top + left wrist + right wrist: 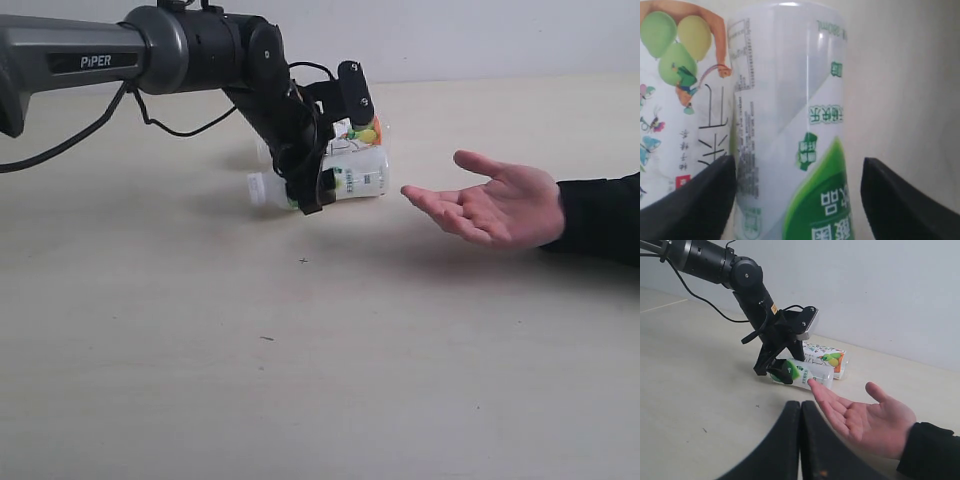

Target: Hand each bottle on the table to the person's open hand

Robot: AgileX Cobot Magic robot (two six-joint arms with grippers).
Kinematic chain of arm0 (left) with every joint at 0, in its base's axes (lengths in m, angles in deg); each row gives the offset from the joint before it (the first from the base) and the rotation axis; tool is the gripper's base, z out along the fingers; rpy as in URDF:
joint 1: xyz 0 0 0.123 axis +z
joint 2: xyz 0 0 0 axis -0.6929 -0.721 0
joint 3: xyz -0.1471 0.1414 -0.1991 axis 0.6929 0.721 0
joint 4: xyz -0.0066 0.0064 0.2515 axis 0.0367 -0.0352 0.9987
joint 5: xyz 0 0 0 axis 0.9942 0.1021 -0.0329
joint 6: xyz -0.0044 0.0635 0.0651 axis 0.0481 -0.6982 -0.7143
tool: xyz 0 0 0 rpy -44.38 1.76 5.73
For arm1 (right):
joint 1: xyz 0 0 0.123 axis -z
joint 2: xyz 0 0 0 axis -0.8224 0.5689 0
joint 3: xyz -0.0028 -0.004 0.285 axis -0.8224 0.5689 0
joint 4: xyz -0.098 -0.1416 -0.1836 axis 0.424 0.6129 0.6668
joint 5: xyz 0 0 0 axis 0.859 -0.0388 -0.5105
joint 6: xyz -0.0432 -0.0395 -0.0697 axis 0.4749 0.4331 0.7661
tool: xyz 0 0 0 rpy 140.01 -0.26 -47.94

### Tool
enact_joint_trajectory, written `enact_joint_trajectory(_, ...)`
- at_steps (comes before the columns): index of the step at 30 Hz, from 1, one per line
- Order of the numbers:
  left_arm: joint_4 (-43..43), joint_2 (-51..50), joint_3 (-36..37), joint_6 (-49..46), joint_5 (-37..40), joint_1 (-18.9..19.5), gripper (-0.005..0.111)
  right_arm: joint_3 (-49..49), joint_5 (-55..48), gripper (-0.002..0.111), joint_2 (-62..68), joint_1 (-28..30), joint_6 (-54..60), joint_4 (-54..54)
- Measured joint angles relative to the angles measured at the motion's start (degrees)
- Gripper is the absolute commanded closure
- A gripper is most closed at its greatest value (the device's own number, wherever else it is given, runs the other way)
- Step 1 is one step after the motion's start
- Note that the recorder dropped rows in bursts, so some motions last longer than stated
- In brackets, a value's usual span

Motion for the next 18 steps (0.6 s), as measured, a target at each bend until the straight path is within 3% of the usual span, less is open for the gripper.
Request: enact_joint_trajectory(18,0.14,-0.50,0.00,-0.33,4.73,0.00,0.033,0.00,0.00,0.108,0.00,0.00,0.00,0.00)
